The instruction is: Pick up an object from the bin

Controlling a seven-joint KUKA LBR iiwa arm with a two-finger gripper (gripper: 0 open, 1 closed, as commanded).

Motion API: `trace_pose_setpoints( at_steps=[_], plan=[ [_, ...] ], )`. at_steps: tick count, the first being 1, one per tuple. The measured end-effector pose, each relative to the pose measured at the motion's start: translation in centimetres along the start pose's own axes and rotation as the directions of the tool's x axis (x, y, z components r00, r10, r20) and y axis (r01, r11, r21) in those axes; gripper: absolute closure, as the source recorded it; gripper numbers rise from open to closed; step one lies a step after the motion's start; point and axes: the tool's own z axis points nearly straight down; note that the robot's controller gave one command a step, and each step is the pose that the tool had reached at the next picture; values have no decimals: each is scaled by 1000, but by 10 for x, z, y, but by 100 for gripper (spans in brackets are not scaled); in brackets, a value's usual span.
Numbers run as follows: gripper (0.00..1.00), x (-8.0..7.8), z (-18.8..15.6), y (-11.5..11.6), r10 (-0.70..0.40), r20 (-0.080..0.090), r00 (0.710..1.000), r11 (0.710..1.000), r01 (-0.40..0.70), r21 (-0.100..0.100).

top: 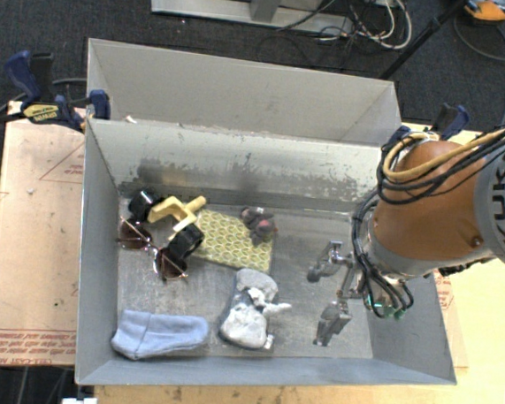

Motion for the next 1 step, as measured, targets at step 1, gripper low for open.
trace_pose_setpoints(
  at_steps=[1],
  plan=[
    [0,-2,-4,0,-1,8,1000,1000,1,1]
  ],
)
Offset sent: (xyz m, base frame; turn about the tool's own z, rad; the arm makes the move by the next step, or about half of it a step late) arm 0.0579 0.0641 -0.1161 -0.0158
